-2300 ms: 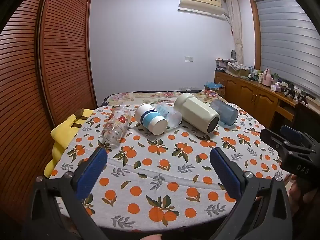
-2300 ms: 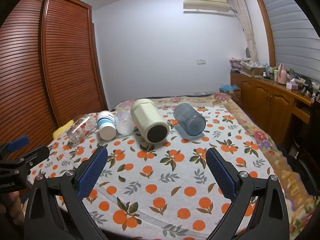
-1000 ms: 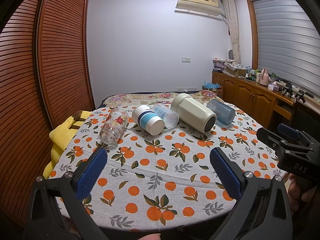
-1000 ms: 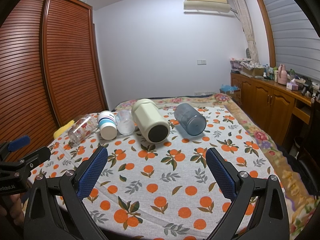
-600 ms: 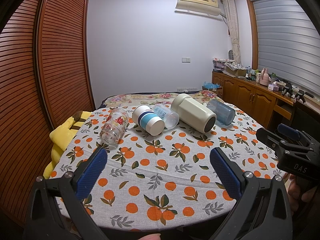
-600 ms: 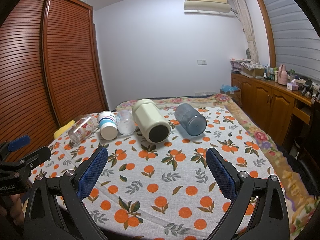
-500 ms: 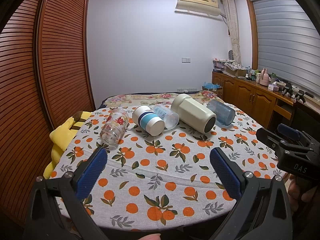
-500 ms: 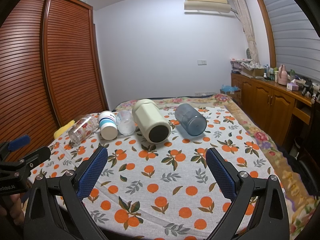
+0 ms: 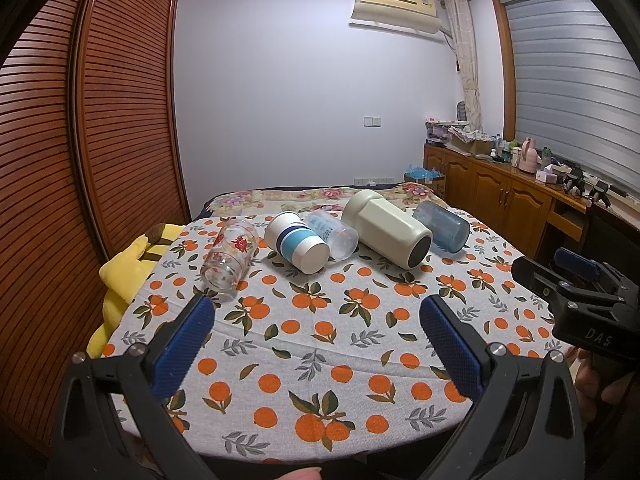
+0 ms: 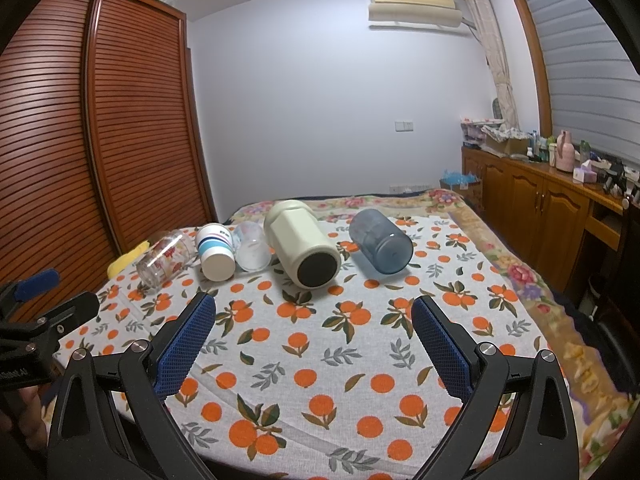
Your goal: Flip cup upright
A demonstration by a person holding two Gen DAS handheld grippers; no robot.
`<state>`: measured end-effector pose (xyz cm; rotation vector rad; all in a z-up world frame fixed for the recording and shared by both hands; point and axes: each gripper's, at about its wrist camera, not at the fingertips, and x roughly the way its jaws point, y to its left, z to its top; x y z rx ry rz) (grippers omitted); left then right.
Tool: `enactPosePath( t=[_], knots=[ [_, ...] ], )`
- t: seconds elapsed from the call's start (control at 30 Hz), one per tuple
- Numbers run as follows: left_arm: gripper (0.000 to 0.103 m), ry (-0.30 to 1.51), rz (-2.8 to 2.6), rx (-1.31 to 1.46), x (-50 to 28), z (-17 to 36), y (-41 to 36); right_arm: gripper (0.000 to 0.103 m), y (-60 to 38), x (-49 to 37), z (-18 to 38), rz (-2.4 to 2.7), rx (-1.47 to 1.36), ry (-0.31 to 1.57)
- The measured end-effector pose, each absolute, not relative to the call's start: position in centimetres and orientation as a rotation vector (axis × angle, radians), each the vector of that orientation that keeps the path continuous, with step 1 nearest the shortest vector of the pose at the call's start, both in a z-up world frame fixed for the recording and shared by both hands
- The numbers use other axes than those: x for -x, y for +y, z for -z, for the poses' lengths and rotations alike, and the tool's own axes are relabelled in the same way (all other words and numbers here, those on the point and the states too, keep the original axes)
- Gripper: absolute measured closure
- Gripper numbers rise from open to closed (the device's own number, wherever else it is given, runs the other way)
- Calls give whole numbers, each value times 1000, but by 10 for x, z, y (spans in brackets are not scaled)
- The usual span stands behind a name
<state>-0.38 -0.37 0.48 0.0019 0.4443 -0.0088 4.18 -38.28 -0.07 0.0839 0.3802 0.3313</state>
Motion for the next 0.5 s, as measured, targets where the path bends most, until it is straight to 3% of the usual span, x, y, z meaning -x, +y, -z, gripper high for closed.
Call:
enactPosePath(
  t=[0.5],
  knots=[
    [0, 458, 12, 4, 2, -9, -3, 3, -382, -43, 0, -333, -84, 384]
  ],
)
